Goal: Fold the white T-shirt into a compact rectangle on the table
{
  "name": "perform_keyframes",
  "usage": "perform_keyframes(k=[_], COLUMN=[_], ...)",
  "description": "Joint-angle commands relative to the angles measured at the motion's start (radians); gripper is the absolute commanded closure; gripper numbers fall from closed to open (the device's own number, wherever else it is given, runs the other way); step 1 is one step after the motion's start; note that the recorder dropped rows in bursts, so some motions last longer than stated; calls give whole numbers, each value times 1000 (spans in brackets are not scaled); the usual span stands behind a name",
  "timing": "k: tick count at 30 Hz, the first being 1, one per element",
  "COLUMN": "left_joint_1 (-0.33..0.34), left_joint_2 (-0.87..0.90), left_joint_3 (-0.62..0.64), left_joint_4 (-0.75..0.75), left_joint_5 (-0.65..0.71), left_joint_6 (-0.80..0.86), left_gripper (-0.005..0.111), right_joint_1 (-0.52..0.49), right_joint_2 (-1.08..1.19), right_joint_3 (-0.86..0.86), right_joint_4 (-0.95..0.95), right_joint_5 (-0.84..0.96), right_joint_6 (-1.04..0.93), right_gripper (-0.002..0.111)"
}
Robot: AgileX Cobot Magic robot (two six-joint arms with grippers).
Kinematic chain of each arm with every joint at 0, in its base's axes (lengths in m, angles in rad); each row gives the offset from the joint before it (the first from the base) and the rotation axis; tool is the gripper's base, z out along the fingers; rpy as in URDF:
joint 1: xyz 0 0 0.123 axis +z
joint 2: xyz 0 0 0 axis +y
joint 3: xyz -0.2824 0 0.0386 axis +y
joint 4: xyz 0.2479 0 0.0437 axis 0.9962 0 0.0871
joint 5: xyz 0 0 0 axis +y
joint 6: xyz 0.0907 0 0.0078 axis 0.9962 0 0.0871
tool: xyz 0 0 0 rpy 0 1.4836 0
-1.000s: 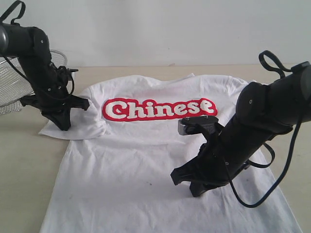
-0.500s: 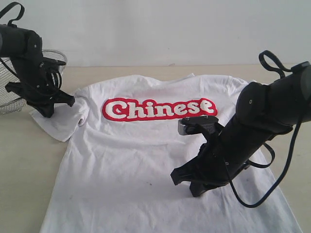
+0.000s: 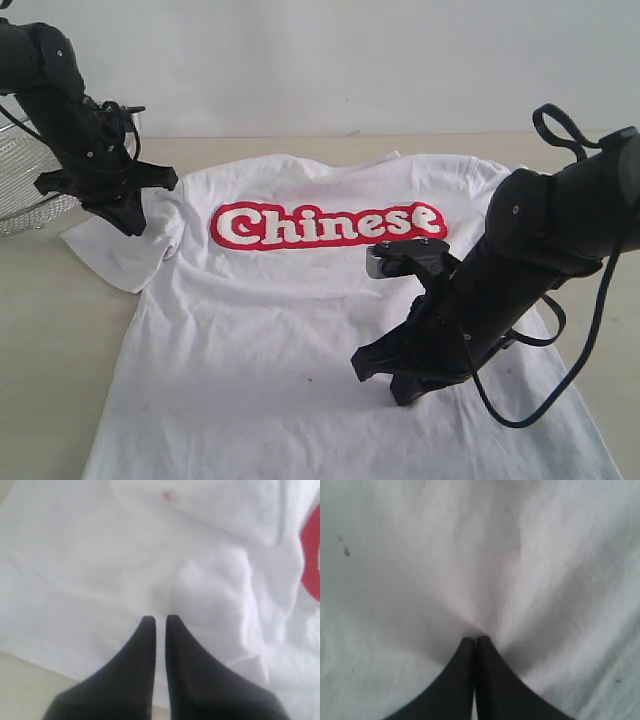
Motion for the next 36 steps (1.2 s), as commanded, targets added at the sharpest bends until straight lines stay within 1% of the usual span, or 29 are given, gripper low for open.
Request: perform_keyframes(k=[1, 7, 12, 16, 18, 22, 24, 27, 33, 34, 36], left_joint_1=[-14, -14, -14, -14, -14, -9, -9, -9, -9, -9, -9], left_joint_2=[-11, 13, 50, 55, 55, 55, 55, 52, -6, -23, -56], left_joint_3=[8, 49, 54, 54, 54, 50, 22, -24, -25, -24, -18], left_joint_4=[-23, 6, 108, 319, 399, 395, 395, 352, 310, 287, 193], left_joint_5=[39, 7, -11, -28, -58, -165, -183, -139, -108, -97, -86], left_joint_6=[15, 9, -11, -111, -153, -155, -155, -155, -147, -138, -84], left_gripper=[102, 102, 102, 102, 102, 102, 102, 102, 102, 102, 102], right_joint_1=[-3, -3, -3, -3, -3, -3, -3, -3, -3, -3, -3], right_joint_2=[16, 16, 16, 16, 16, 16, 16, 16, -8, -20, -46], right_joint_3=[19, 19, 19, 19, 19, 19, 19, 19, 19, 19, 19], right_joint_4=[-40, -38, -38, -38, -38, -38, -38, -38, -28, -28, -28], right_joint_5=[-13, -14, -14, -14, -14, -11, -5, -13, -59, -59, -61], right_joint_6=[-4, -4, -6, -6, -6, -6, -6, -6, -6, -6, 3], right_gripper=[109, 109, 109, 109, 109, 109, 109, 109, 109, 109, 109])
